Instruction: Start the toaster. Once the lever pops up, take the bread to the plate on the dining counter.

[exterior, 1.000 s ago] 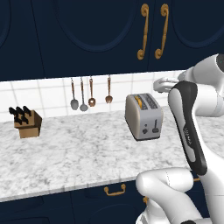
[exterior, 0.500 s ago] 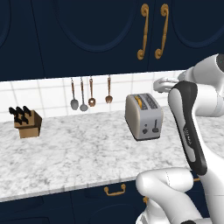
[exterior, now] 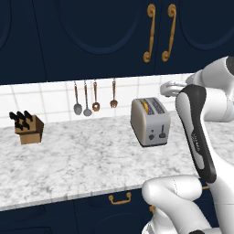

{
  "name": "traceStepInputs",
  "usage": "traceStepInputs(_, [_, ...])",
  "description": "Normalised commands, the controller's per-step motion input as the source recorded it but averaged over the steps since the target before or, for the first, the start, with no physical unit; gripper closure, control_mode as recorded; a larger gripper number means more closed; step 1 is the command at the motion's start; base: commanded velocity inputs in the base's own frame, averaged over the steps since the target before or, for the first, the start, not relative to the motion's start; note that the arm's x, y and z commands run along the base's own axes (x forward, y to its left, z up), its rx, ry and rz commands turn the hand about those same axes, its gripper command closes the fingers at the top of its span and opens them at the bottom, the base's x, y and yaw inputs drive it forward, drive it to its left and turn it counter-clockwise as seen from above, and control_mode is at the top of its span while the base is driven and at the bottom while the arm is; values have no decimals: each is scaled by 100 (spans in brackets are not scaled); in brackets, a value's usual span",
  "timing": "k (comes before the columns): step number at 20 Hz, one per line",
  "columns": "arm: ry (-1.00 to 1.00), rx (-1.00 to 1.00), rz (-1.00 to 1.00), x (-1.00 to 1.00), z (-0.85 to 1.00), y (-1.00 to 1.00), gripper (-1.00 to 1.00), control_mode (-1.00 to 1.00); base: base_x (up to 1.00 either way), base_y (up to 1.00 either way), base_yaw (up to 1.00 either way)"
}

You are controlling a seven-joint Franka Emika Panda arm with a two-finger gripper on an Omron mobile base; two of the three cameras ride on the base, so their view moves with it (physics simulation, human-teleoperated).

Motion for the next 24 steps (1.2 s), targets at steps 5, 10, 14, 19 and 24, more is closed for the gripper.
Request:
traceStepInputs(5, [0, 0, 0, 0, 0, 0, -100, -100, 0, 0, 0])
traceStepInputs(10, [0, 0, 0, 0, 0, 0, -100, -100, 0, 0, 0])
traceStepInputs(14, [0, 0, 0, 0, 0, 0, -100, -100, 0, 0, 0])
traceStepInputs(19, [0, 0, 0, 0, 0, 0, -100, -100, 0, 0, 0])
traceStepInputs(24, [0, 0, 0, 0, 0, 0, -100, -100, 0, 0, 0])
